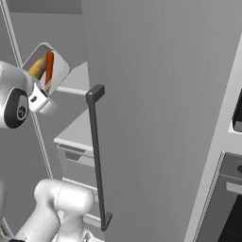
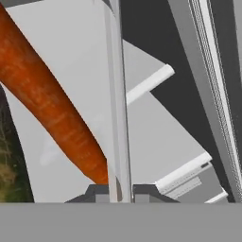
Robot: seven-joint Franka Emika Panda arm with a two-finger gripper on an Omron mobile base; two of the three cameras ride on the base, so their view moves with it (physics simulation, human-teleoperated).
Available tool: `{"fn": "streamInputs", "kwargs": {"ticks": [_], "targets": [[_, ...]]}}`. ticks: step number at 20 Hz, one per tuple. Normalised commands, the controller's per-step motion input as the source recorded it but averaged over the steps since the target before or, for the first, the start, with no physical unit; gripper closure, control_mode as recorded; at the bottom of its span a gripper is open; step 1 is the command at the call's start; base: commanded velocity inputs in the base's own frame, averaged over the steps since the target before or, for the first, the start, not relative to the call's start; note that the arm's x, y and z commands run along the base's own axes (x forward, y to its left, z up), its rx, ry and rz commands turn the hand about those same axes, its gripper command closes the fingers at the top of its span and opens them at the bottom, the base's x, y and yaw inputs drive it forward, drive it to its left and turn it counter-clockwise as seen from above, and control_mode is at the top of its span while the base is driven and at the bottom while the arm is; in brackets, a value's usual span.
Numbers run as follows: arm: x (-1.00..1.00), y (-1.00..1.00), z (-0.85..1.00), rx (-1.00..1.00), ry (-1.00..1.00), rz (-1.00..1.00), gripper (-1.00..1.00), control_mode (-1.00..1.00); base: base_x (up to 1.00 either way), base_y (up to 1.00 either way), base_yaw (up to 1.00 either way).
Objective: Take the meat container that has the steak and place it on the second highest rack of the freezer. Then take the vegetable container that has the cucumber and carrot and place it on the highest rack of the freezer.
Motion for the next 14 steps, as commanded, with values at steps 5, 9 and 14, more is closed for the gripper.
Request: {"fn": "streamInputs", "kwargs": {"ticks": [5, 9, 14], "targets": [[0.45, -0.16, 0.00, 0.00, 0.02, 0.00, 1.00, -1.00, 0.00, 0.00, 0.00], [1.00, -0.20, 0.00, 0.00, 0.07, 0.00, 1.00, -1.00, 0.00, 0.00, 0.00], [1.00, -0.05, -0.01, 0.00, 0.11, 0.00, 1.00, -1.00, 0.00, 0.00, 0.00]]}}
